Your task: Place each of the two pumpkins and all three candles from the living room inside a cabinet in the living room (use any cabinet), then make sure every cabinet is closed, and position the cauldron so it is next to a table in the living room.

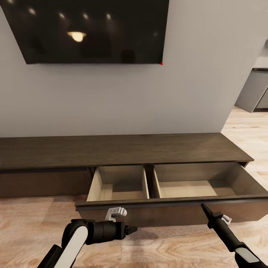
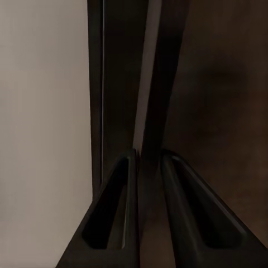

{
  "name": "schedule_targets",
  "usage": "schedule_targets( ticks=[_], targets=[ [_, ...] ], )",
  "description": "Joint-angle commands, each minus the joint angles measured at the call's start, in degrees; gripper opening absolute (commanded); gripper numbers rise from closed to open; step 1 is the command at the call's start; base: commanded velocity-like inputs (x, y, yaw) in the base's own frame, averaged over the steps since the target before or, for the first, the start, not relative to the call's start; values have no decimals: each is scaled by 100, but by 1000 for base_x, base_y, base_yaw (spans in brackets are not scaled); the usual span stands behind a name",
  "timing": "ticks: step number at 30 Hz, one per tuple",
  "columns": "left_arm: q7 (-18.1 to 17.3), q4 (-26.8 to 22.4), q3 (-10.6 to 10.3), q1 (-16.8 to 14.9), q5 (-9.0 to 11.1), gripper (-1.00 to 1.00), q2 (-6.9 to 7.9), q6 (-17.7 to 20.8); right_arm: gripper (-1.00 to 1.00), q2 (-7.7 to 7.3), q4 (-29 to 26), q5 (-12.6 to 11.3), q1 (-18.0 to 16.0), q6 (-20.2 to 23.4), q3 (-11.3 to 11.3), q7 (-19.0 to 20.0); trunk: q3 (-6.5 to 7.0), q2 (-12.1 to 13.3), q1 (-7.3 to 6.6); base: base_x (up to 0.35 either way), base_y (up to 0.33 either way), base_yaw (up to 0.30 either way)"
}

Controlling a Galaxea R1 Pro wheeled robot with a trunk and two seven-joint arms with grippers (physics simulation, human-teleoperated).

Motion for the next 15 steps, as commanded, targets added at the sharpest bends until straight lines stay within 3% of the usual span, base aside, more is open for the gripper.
schedule_targets(
  ticks=[1,15],
  targets=[
    [46,-5,-8,-4,47,100,3,12,-100,0,-5,-82,-9,99,42,351,-4,-3,-2,-16,0,0],
    [46,-5,-8,-4,47,100,3,12,-100,-7,-6,-82,-9,99,42,351,-4,-3,-2,-29,0,0]
  ],
)
